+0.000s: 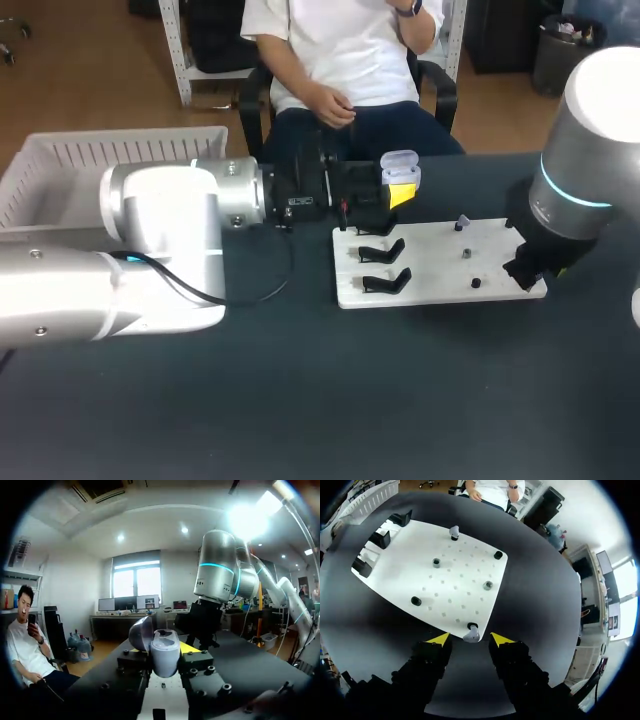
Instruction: Pick up each earbud case from the left stands, insert the matching earbuds, close the lid, and place the case in the box.
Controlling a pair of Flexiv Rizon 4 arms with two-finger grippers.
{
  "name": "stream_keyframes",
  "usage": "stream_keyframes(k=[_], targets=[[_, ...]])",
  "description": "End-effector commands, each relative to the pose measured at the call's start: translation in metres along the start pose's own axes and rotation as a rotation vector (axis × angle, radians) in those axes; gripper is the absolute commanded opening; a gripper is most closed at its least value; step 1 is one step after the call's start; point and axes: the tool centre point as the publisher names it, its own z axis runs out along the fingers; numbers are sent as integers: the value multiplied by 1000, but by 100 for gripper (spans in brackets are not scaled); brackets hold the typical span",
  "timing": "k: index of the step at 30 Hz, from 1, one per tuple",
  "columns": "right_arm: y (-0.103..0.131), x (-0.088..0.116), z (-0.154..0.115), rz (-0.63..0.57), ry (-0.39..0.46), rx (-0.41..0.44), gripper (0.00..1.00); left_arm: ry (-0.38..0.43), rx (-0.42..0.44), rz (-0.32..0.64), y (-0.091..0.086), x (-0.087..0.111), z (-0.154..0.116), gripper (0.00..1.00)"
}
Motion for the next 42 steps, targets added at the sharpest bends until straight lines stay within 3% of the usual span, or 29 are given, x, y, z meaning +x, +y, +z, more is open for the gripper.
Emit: stream_keyframes(k=[1,4,6,23,29,42], targets=[[2,0,1,-1,3,1,47,-5,-8,4,-2,1,0,0],[3,1,3,9,12,1,44,-5,-8,4,-2,1,0,0],[3,1,3,16,11,1,37,-5,-8,4,-2,1,0,0],[1,1,3,36,14,2,35,-5,-8,4,-2,1,0,0],[1,0,3,42,14,2,25,-5,-8,4,-2,1,0,0],[2,-3,7,46,14,-4,31,-5,-8,4,-2,1,0,0]])
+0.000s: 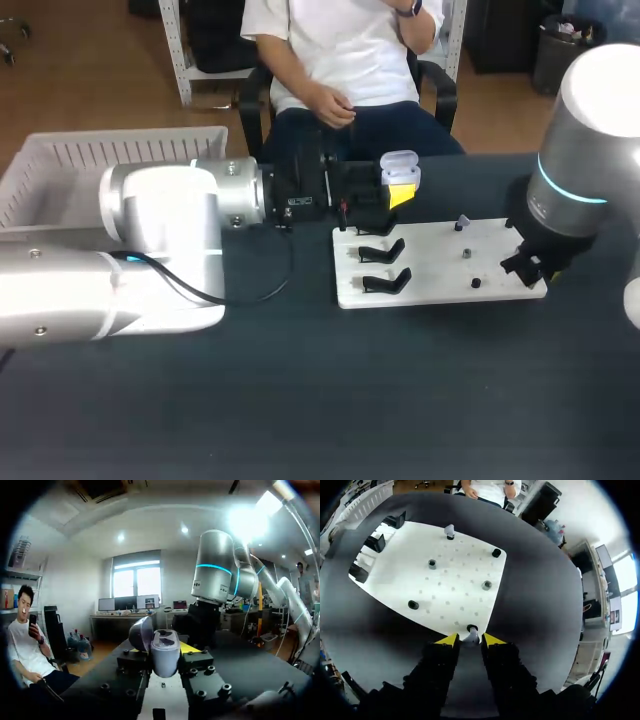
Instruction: Pick up each earbud case from the left stands, insert the matching earbuds, close the lid, and place the case in the box.
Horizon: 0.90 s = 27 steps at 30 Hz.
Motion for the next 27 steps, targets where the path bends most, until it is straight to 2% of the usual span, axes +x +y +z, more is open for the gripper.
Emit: stream_keyframes(k=[1,17,19,20,21,22,27], targets=[[1,-1,3,4,-2,4,32,-6,-9,4,-2,1,0,0],[-1,-3,9,8,11,-1,28,-6,-9,4,-2,1,0,0],[-2,-3,9,11,13,0,24,-6,-9,4,-2,1,0,0],[-2,-3,9,13,13,1,18,-6,-9,4,-2,1,0,0],[-2,-3,9,13,14,2,6,-6,-9,4,-2,1,0,0],[-2,-3,9,13,14,2,0,-6,-9,4,-2,1,0,0],[-2,-2,-1,8,13,16,0,-6,-9,4,-2,1,0,0]])
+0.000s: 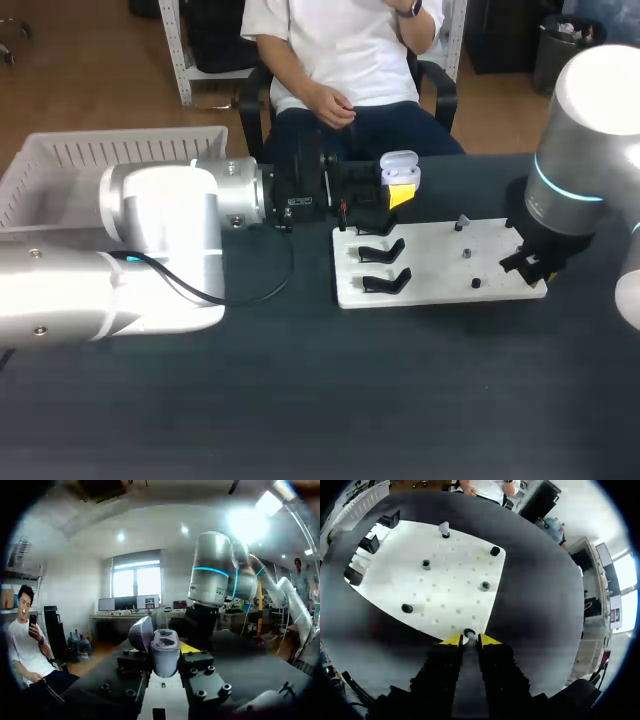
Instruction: Pick up each earbud case from the left stands, insert the matching earbuds, close the lid, and place the case in the box.
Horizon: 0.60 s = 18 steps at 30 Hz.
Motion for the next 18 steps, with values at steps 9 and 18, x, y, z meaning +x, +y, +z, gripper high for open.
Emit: stream_keyframes(k=[9,18], targets=[[2,5,-81,93,39,-2,0,-6,-9,4,-2,1,0,0],[10,2,-147,120,75,26,0,-6,-9,4,-2,1,0,0]])
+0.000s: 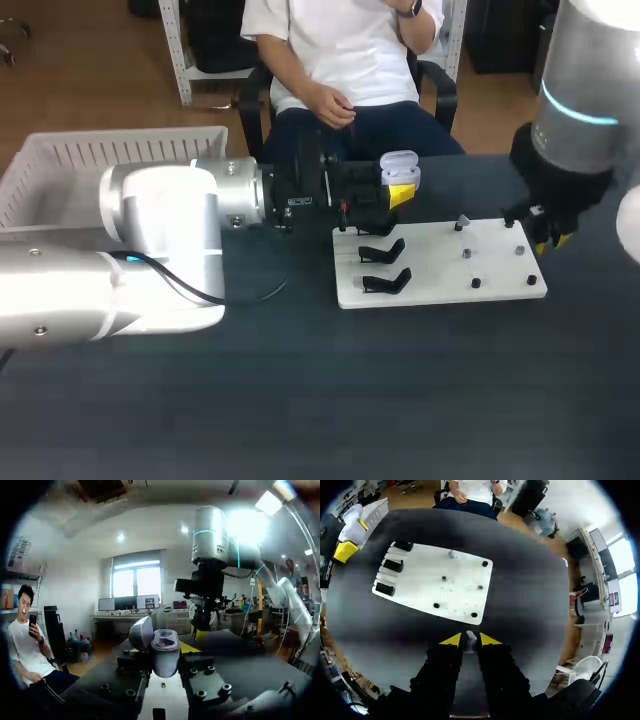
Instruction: Pick up each earbud case from the left stands, insert the matching earbuds, close the lid, and place the case in the box.
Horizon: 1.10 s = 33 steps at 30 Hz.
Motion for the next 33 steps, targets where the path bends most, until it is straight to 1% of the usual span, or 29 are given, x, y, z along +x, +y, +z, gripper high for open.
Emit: stream_keyframes(k=[1,2,13,14,15,16,17,18,19,21,22,23,24,25,26,28,29,30,33], targets=[[3,7,-47,31,34,50,0,-6,-9,4,-2,1,0,0],[5,7,-53,31,21,46,0,-6,-9,4,-2,1,0,0],[5,7,-53,31,21,46,0,-6,-9,4,-2,1,0,0],[10,-4,-58,120,6,-10,0,-6,-9,4,-2,1,0,0],[17,-15,-59,217,50,-23,0,-6,-9,4,-2,1,0,0],[22,-22,-58,292,50,-19,0,-6,-9,4,-2,1,0,0],[27,-29,-58,335,33,-74,0,-6,-9,4,-2,1,0,0],[33,-36,-54,429,65,1,0,-6,-9,4,-2,1,0,0],[36,-41,-52,488,62,18,0,-6,-9,4,-2,1,0,0],[44,-47,-49,652,100,14,0,-6,-9,4,-2,1,0,0],[48,-50,-49,678,115,-44,0,-6,-9,4,-2,1,0,0],[52,-48,-49,765,127,-79,0,-6,-9,4,-2,1,0,0],[54,-49,-48,768,130,-94,0,-6,-9,4,-2,1,0,0],[57,-50,-47,830,127,-99,0,-6,-9,4,-2,1,0,0],[59,-51,-46,823,126,-107,0,-6,-9,4,-2,1,0,0],[62,-53,-47,854,116,-94,0,-6,-9,4,-2,1,0,0],[63,-54,-48,840,120,-101,0,-6,-9,4,-2,1,0,0],[63,-53,-50,876,119,-109,0,-6,-9,4,-2,1,0,0],[61,-52,-60,906,114,-126,0,-6,-9,4,-2,1,0,0]])
